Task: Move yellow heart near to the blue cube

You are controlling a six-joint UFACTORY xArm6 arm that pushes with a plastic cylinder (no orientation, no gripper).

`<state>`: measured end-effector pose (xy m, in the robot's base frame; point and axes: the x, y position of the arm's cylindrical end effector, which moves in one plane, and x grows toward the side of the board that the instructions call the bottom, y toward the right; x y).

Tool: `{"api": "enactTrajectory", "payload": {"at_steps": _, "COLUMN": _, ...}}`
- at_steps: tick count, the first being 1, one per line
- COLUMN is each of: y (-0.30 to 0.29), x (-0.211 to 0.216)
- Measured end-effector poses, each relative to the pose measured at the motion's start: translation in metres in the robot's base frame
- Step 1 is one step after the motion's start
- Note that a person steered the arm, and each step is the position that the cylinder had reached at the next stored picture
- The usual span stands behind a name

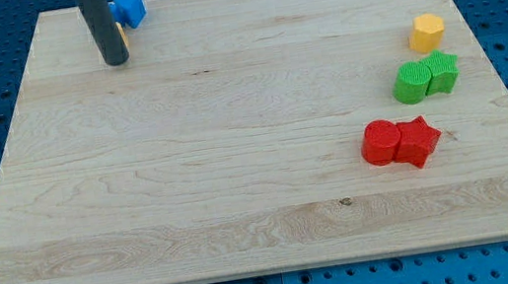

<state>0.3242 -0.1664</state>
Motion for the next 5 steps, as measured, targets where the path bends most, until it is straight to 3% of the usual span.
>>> {"api": "enactTrajectory", "payload": {"at_steps": 1, "y": 0.018, "x": 0.007}}
{"api": "enactTrajectory", "payload": {"at_steps": 5, "y": -0.064, "x": -0.032}}
